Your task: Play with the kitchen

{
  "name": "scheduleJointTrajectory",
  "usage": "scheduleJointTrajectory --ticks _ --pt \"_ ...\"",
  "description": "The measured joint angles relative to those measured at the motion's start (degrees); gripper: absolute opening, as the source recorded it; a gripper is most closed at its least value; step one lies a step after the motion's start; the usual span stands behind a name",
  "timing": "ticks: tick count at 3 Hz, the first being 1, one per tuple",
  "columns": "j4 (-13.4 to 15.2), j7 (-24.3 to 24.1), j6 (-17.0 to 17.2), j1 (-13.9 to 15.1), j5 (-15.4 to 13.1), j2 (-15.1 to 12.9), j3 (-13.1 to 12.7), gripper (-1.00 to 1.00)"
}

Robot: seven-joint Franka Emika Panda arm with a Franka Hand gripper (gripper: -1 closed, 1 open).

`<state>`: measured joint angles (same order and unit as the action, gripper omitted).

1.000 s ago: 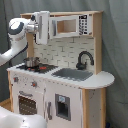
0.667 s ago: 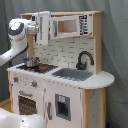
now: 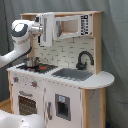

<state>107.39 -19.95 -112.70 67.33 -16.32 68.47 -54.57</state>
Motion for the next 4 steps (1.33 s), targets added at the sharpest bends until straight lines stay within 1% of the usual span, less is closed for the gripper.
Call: scheduleJointTrajectory --ticks 1,2,3,4 --pt "4.48 0.02 -2.92 -2.29 0.0 1.35 1.87 -1.0" --pt "6.93 0.01 -5.09 -4.86 0.02 3.01 3.03 -1.0" --pt "6.92 0.0 -5.29 -4.86 0.02 3.06 3.03 1.0" --pt "6.86 -0.03 -6.81 -5.08 0.04 3.18 3.02 1.0"
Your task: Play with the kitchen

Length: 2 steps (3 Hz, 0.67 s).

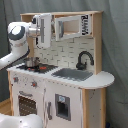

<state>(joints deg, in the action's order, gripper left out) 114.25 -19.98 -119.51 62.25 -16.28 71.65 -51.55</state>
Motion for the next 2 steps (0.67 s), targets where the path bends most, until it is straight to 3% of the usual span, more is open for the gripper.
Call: scheduleJointTrajectory --ticks 1,2 --pt "0.01 0.34 -3.45 -4.76 -0.02 0.4 -1.0 1.0" --pt "-0.64 2.67 -8.09 -7.52 -0.06 1.17 -1.39 1.0"
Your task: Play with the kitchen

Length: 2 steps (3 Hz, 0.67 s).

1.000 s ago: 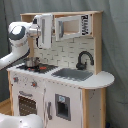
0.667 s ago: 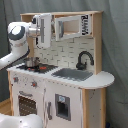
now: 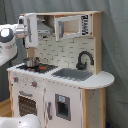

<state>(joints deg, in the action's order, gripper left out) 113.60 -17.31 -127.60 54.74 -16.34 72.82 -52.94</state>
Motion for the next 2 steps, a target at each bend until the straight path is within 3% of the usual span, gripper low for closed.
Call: scheduleJointTrajectory --ticks 2 --pt "-1.41 7.82 -4.22 -3.6 -0.35 6.41 -1.89 1.0"
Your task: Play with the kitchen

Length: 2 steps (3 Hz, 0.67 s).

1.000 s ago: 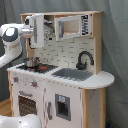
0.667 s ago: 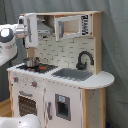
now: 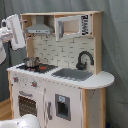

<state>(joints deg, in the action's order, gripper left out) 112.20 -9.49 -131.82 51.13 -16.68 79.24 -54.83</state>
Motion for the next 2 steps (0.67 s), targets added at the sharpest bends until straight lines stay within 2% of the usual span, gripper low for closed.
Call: scheduleJointTrajectory --ticks 1,2 --pt "-0.28 2.04 -3.89 -0.26 0.0 2.93 -2.69 1.0" --pt "-0.96 3.92 -9.28 -0.55 0.0 5.44 -5.04 1.0"
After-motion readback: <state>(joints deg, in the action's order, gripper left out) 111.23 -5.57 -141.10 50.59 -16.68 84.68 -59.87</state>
